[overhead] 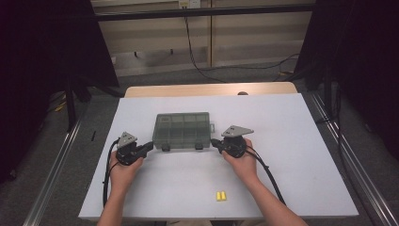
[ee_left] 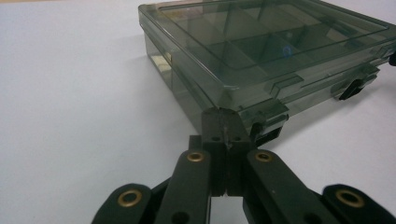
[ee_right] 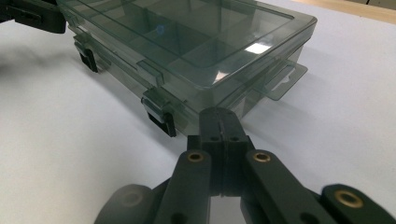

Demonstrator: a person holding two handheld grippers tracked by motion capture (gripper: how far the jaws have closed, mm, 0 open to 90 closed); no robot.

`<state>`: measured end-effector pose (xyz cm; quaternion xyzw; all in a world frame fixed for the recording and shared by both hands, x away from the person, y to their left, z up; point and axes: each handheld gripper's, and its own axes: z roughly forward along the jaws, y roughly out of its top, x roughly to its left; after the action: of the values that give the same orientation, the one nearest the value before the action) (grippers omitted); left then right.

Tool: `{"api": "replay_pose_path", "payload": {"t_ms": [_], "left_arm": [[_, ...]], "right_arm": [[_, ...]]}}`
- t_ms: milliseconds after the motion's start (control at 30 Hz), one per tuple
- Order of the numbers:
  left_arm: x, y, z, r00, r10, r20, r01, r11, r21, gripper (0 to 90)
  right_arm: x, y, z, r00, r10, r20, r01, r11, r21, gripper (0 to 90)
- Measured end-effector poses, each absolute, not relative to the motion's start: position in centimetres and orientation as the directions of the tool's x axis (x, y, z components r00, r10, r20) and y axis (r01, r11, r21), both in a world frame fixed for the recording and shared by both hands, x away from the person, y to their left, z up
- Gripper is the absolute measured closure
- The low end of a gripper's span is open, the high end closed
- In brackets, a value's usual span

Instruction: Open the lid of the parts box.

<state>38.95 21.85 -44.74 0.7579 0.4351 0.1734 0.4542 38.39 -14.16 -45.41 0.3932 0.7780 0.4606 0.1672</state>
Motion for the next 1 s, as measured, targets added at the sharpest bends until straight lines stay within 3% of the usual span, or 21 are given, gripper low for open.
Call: {"api": "replay_pose_path", "payload": {"t_ms": [567, 1000], "left_arm": [[39.2, 21.9, -43.3, 0.549, 0.822, -0.152, 0.462, -0.148, 0.874, 88.8], [39.9, 21.8, -42.7, 0.527, 0.836, -0.153, 0.453, -0.125, 0.883, 84.4]], "right_arm": [[38.8, -13.7, -44.7, -0.615, 0.781, 0.114, 0.432, 0.212, 0.877, 90.0], [39.1, -12.4, -44.9, -0.643, 0.764, 0.052, 0.395, 0.272, 0.878, 90.0]]}}
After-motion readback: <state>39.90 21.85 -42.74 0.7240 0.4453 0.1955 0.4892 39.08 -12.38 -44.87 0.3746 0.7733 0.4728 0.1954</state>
